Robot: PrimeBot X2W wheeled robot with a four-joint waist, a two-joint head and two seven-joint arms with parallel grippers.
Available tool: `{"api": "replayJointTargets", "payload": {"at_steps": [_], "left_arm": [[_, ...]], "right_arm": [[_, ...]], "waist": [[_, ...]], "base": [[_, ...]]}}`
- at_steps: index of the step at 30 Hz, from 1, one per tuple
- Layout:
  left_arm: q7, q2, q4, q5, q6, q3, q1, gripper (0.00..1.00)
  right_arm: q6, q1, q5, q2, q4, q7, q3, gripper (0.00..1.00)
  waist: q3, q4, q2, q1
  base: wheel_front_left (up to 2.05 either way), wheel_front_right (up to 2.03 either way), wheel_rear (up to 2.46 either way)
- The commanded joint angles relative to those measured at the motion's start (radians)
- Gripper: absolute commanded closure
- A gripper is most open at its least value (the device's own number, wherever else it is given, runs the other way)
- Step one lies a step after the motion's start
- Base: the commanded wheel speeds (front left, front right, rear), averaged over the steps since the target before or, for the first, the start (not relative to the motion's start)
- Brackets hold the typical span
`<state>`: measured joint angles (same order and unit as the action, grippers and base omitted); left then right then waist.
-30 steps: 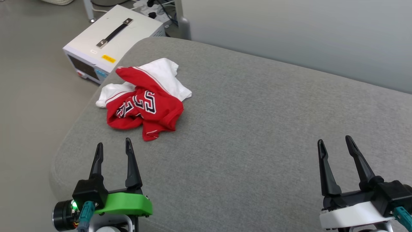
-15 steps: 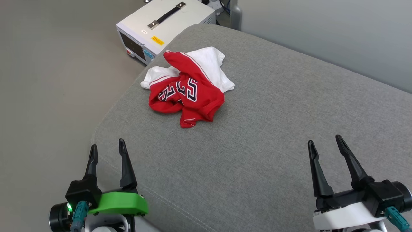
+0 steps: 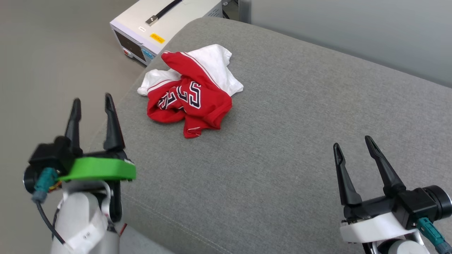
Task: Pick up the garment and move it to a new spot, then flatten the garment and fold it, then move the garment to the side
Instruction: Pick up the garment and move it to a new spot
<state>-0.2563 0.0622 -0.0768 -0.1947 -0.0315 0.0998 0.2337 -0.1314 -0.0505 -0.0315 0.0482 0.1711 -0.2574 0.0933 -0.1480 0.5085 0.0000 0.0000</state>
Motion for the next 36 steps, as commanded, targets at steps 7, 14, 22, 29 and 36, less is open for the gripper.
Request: {"api": "replayJointTargets", "payload": {"at_steps": [7, 14, 22, 29, 36], "left_arm": [[-0.006, 0.089, -0.166, -0.045, -0.087, 0.077, 0.271, 0.00], [0.090, 0.247, -0.401, -0.170, -0.099, -0.076, 0.503, 0.00], [0.489, 0.399, -0.498, -0.453, -0.099, -0.350, 0.687, 0.00], [0.810, 0.480, -0.536, -0.612, -0.099, -0.513, 0.791, 0.00], [0.976, 0.528, -0.565, -0.688, -0.099, -0.648, 0.834, 0.00]], "right_arm": [[0.001, 0.076, 0.038, 0.007, 0.029, -0.004, 0.012, 0.00], [0.001, 0.124, 0.048, 0.040, 0.055, -0.004, 0.006, 0.00], [0.001, 0.166, 0.056, 0.069, 0.088, -0.004, -0.001, 0.00], [0.001, 0.198, 0.061, 0.092, 0.105, -0.004, -0.001, 0.00], [0.001, 0.238, 0.061, 0.106, 0.115, -0.004, 0.001, 0.00]], "waist": [[-0.110, -0.113, 0.0000, 0.0000], [-0.201, -0.161, 0.0000, 0.0000], [-0.282, -0.185, 0.0000, 0.0000], [-0.343, -0.203, 0.0000, 0.0000], [-0.408, -0.235, 0.0000, 0.0000]], "base": [[0.00, 0.00, 0.00], [0.00, 0.00, 0.00], [0.00, 0.00, 0.00], [0.00, 0.00, 0.00], [0.00, 0.00, 0.00]]}}
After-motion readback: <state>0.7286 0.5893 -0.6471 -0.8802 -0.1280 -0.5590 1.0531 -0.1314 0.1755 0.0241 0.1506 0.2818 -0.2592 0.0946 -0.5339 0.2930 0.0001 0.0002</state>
